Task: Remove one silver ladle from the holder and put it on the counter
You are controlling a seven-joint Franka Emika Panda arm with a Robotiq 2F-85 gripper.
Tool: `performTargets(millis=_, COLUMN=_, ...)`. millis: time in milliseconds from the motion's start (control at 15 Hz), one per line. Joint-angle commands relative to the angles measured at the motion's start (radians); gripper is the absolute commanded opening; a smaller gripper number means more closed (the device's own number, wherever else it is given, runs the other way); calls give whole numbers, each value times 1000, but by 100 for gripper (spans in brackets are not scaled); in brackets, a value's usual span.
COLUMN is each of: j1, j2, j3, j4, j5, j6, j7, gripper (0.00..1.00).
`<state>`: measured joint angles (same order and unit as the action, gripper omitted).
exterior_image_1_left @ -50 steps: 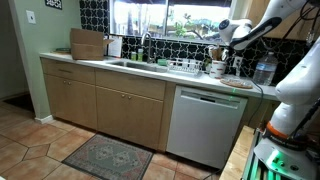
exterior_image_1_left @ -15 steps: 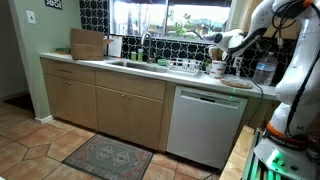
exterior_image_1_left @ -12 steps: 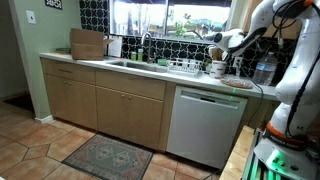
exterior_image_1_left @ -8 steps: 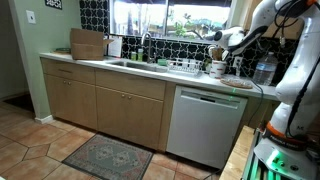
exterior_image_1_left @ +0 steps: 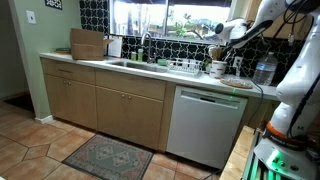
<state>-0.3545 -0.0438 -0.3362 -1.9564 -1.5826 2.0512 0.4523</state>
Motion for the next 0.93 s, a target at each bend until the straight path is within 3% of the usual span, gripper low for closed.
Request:
performTargets(millis=0, j1=16, j2=-67, j3=9, j4=-15, j5=-36, j6=-62, j7=-26, gripper=1)
performTargets(millis=333, j1=26, j2=-114, j3=20, j4=-10, j5=-40, j6=-100, j7=-80, gripper=1)
performTargets(millis=667, j1=42, j2=-169, j3=24, j4=50, j5=9, j6=-145, j7=-277, gripper=1)
performTargets(millis=867, j1=53, j2=-205, j3=17, j4=77, j5=24, j6=-94, j7=-425, gripper=1)
